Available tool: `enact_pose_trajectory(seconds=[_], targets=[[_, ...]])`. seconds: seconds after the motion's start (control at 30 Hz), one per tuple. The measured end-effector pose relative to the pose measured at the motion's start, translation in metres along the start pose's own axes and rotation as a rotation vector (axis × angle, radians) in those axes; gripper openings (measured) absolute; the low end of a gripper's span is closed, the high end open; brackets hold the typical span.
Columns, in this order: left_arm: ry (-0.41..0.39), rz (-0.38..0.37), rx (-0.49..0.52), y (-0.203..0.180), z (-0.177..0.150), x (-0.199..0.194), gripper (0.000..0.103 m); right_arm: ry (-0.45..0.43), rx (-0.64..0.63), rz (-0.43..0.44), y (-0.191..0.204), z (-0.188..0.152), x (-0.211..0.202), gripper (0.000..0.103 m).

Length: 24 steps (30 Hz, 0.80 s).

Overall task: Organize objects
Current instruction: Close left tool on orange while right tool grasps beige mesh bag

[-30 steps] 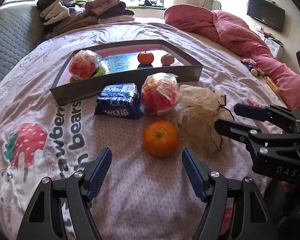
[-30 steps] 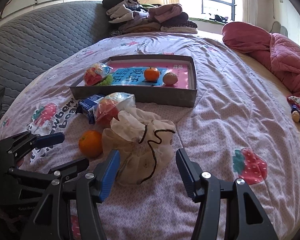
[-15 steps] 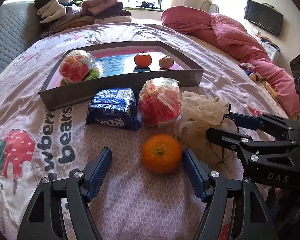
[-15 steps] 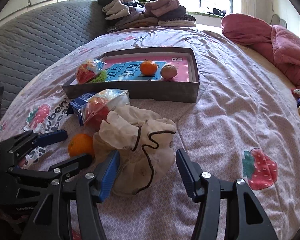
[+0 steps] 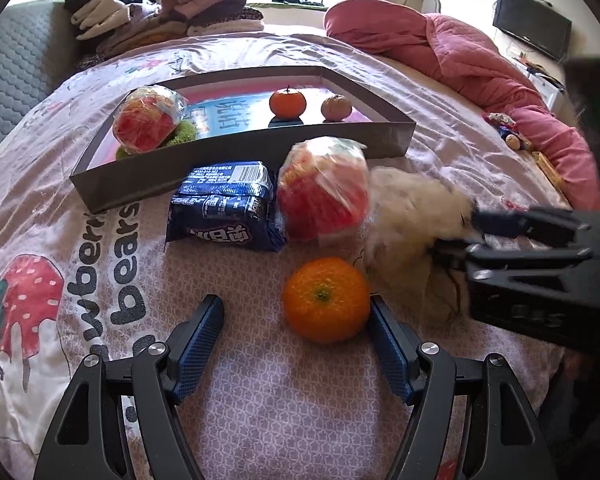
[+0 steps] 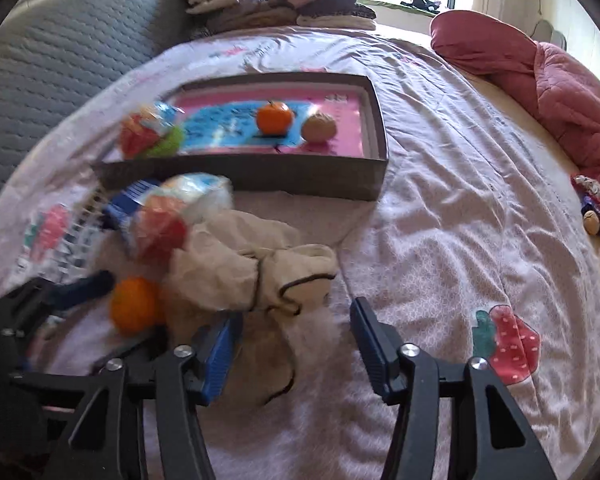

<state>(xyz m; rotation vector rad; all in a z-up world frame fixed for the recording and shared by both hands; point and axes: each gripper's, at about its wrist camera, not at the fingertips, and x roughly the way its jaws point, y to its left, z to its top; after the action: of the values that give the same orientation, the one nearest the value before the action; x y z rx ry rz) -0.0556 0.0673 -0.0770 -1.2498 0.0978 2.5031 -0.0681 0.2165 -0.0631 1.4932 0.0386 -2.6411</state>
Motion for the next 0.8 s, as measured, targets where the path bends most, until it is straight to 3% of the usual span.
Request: enact_pose_trajectory(seconds=[0.1, 0.2, 0.23, 0.27, 0.53, 0.8], targets=[[0.005, 0.014, -0.014, -0.002, 0.005, 0.001, 0.067, -0.017, 0.023, 0.026, -0.008, -0.001, 0.0, 0.02], [0.004, 0.001, -0.024, -0.002, 0.007, 0.001, 0.051, -0.028, 0.054, 0.053, -0.017, -0.004, -0.004, 0.011], [0.005, 0.001, -0.035, -0.002, 0.007, 0.001, 0.042, -0.031, 0.053, 0.057, -0.018, -0.005, -0.007, 0.01], [0.011, 0.007, -0.035, -0.004, 0.009, 0.002, 0.041, -0.042, 0.048, 0.052, -0.018, -0.005, -0.011, 0.01], [0.003, 0.034, -0.051, -0.006, 0.008, -0.011, 0.04, -0.142, 0.026, 0.069, -0.007, -0.009, -0.044, 0.01], [-0.043, 0.055, -0.065, -0.004, 0.012, -0.042, 0.04, -0.185, -0.003, 0.078, 0.004, -0.011, -0.063, 0.01]])
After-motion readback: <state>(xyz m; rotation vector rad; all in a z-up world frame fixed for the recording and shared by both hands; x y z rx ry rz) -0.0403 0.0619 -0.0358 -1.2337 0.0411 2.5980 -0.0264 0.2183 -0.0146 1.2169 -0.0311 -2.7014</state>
